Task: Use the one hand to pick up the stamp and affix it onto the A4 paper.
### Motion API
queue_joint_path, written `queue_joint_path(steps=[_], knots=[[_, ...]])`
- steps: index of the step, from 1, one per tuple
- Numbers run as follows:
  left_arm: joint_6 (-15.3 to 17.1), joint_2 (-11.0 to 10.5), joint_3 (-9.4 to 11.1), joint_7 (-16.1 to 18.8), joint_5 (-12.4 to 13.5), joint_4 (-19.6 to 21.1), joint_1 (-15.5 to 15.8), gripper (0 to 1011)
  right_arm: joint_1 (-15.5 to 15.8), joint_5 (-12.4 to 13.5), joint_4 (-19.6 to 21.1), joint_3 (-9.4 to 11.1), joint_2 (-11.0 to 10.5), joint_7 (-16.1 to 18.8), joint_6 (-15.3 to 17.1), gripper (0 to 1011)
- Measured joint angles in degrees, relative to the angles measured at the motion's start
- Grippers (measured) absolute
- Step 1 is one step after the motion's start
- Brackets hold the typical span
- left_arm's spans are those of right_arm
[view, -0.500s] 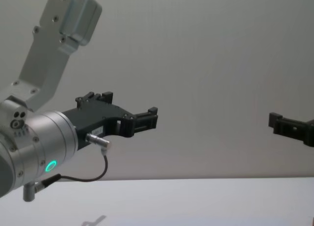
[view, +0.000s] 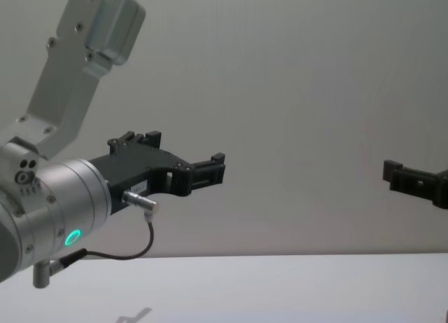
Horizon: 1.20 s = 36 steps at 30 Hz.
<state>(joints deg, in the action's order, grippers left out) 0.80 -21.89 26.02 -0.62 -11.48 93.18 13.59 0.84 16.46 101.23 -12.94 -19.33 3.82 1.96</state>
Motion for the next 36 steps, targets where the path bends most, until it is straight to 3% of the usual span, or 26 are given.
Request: queue_joint_path(steps=[12,21,36], knots=[[0.0,0.0,0.0,0.0,0.0,0.0,0.0,1001,-0.2,0.0,0.0,0.0,0.1,0.2,0.0,1001],[0.0,0.0,0.0,0.0,0.0,0.0,0.0,1001,-1.9,1.0,-0.9,0.7,0.0,3.4,0.1,1001],[0.0,0.0,0.0,0.0,0.0,0.0,0.0,1001,-3.2,3.1,-3.2,3.6,-3.5,9.1,1.7,1001]])
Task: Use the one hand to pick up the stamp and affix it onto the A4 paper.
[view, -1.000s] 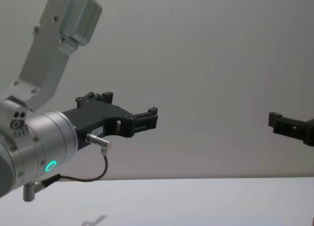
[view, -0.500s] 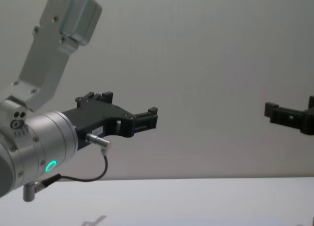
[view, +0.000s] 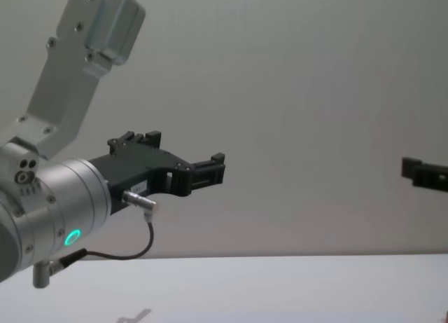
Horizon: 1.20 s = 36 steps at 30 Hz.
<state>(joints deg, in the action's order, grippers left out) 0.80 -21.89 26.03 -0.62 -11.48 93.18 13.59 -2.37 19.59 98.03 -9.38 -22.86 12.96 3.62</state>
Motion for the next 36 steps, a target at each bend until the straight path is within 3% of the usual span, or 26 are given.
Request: queue_joint_path(steps=[13,36], knots=[[0.0,0.0,0.0,0.0,0.0,0.0,0.0,1001,2.1,-1.8,-1.3,1.3,-2.8,1.8,0.4,1001],[0.0,0.0,0.0,0.0,0.0,0.0,0.0,1001,4.7,-2.4,-3.6,2.2,-4.3,0.9,1.5,1001]])
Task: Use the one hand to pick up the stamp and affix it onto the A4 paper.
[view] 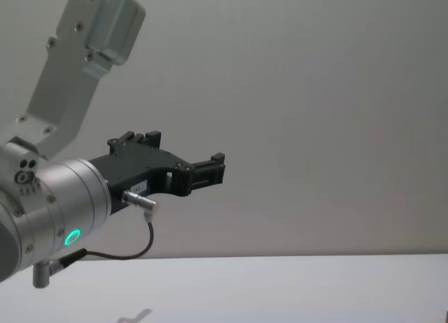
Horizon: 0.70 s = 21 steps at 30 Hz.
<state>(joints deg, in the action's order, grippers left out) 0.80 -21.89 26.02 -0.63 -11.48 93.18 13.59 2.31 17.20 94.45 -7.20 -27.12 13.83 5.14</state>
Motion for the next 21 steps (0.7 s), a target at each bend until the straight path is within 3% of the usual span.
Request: queue_joint_path(steps=[21], knots=[[0.0,0.0,0.0,0.0,0.0,0.0,0.0,1001,-0.1,-0.3,-1.4,-0.8,0.6,2.1,2.6,1001]])
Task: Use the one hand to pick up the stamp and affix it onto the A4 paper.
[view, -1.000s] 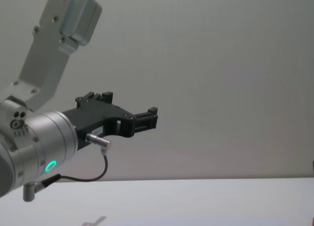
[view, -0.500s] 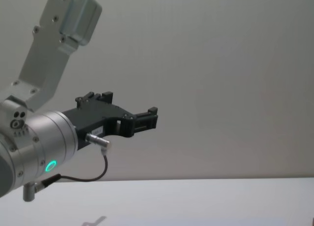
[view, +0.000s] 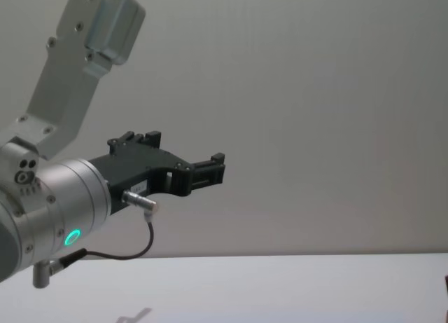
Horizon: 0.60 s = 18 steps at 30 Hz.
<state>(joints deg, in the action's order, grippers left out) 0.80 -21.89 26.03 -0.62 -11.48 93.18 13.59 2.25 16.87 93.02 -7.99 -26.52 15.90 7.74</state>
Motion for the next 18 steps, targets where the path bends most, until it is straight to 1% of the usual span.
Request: queue_joint_path(steps=[18], knots=[[0.0,0.0,0.0,0.0,0.0,0.0,0.0,1001,-0.6,-0.5,-1.9,-0.3,0.2,0.8,2.4,1001]])
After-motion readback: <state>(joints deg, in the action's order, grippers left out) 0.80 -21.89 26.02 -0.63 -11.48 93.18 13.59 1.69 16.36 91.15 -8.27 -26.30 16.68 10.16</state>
